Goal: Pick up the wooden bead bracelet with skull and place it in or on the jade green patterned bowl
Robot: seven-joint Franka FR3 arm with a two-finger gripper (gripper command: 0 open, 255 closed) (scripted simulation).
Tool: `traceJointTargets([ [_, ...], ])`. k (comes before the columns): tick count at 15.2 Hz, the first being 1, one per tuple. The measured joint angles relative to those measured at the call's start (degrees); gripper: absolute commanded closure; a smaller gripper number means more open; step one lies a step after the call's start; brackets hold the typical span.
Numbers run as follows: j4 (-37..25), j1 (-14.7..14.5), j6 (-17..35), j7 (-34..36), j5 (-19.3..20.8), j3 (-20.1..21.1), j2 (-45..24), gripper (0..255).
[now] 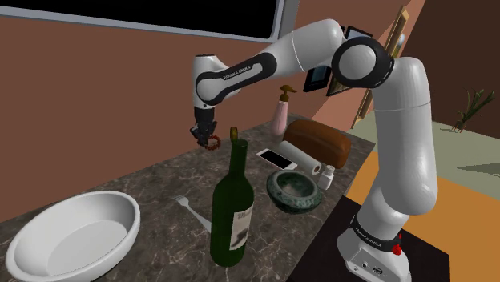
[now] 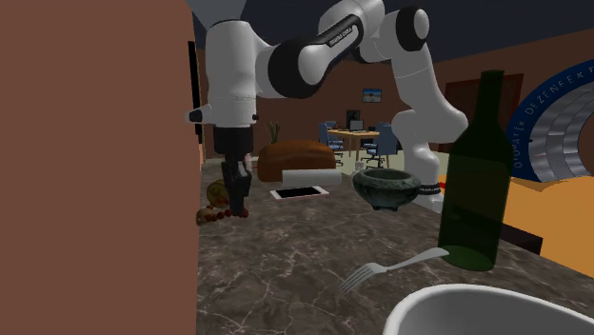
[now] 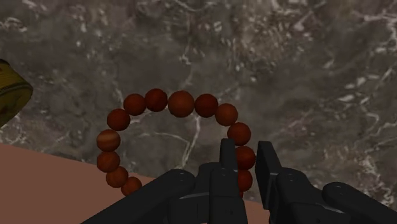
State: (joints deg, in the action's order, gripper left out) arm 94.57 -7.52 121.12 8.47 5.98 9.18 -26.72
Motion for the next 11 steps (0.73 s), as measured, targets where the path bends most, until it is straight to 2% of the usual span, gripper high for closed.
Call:
traceJointTargets([
  [11,-4.0,0.0,-7.2,-0.4,-0.6,0.3,2.0,255],
])
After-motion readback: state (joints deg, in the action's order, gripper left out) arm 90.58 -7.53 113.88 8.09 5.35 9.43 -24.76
